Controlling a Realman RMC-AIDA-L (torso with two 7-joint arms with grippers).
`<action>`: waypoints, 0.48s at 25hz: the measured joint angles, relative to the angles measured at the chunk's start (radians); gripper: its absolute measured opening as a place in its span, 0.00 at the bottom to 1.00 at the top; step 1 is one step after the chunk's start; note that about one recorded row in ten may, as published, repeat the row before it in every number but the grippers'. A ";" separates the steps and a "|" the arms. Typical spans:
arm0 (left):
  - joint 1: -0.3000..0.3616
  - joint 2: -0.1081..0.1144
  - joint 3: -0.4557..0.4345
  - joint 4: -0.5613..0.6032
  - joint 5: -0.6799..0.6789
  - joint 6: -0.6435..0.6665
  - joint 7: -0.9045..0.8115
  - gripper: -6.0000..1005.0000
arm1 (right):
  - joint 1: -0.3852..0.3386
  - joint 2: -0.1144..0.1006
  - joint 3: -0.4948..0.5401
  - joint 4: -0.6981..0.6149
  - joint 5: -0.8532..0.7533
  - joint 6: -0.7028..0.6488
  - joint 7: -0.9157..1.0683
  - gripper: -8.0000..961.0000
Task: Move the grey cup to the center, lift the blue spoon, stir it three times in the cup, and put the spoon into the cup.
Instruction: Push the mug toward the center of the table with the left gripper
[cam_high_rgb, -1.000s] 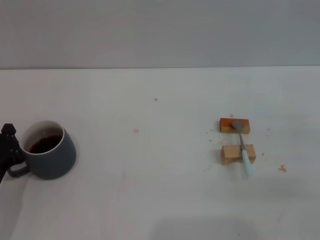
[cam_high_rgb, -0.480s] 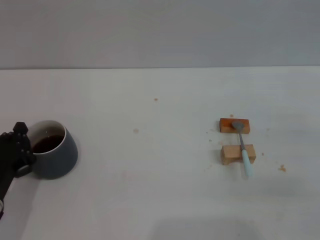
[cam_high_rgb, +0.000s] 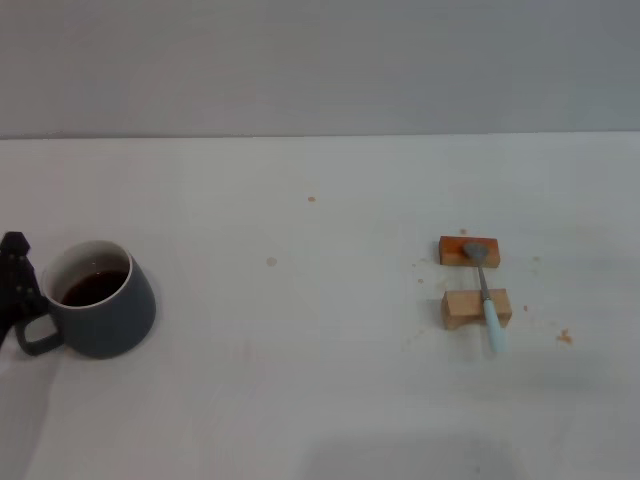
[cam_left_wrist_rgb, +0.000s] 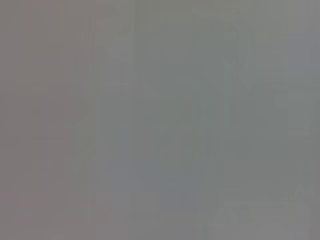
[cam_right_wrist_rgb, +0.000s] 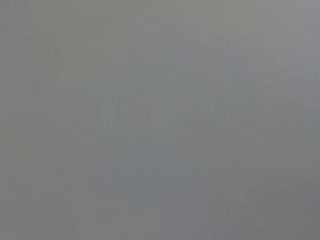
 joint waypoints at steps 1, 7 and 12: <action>0.000 0.000 0.000 0.000 0.000 0.000 0.000 0.00 | 0.000 0.000 0.000 0.000 0.000 0.000 0.000 0.82; -0.044 -0.001 -0.066 0.065 0.000 -0.038 0.012 0.00 | -0.003 0.000 0.000 0.003 0.000 0.001 0.000 0.82; -0.090 -0.002 -0.066 0.136 0.001 -0.040 0.018 0.00 | -0.006 0.000 -0.004 0.011 0.000 -0.001 0.000 0.82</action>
